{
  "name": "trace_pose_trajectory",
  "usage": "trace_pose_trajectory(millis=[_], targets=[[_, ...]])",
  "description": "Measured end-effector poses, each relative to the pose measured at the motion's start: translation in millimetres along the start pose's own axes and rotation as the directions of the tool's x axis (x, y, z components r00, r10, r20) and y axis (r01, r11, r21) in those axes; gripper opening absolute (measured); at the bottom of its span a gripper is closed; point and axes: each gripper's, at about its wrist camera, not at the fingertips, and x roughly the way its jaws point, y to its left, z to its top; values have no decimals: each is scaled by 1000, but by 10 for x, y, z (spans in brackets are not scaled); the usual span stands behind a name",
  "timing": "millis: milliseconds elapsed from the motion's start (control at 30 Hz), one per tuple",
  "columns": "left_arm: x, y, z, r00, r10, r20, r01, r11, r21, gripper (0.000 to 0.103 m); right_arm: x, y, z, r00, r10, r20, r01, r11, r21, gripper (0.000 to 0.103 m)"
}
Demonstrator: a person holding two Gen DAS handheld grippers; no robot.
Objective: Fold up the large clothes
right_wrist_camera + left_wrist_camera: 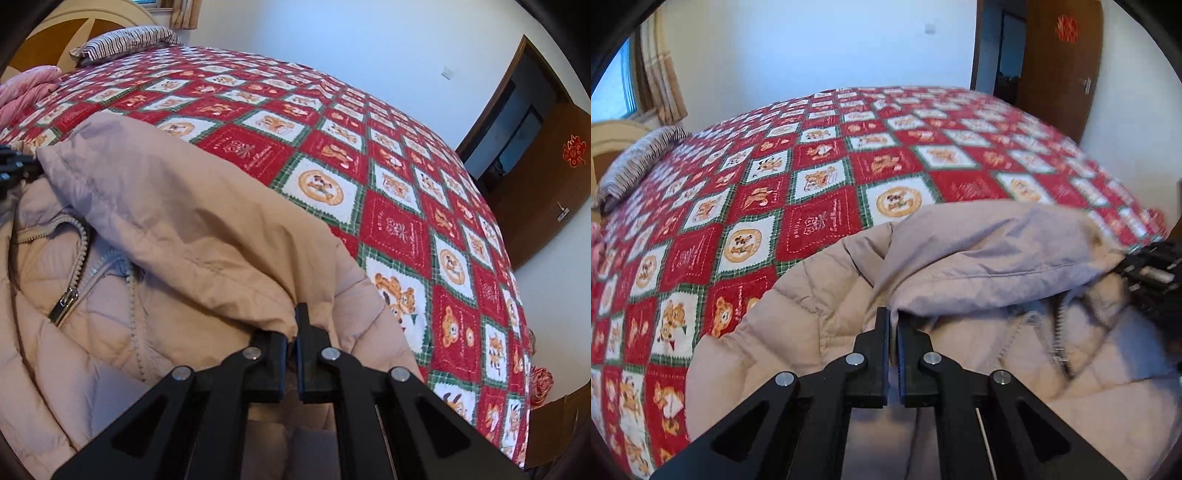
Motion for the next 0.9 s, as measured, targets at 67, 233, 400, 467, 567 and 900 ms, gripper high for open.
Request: trace_pose_trajectory(millis=[67,233,400,467,567,900], targets=[[-148,57,-23,1000,-2,22,2,1000,-20,3,-10,-7,-17,1000,-4,3,4,1000,7,6],[-337,236,-67,999,-11,44,14,997,-76,4,2,-46,-30,1000,16,-9,-15,999,42,17],[-416,446,94,995,-5,101,25,980,-198,25,-132,-172,-103,999,45,-2,-45,995,89,50],[-423,451,213,991,-9,132,39,973,-229,75,-250,-244,-149,998,59,21,-61,992,109,53],[-426,395,395,981,11,191,38,967,-251,91,-467,-333,-162,995,80,58,-87,986,145,53],[372,-52,692,990,144,0,-141,973,-180,91,-379,-354,479,976,111,188,-182,892,413,54]])
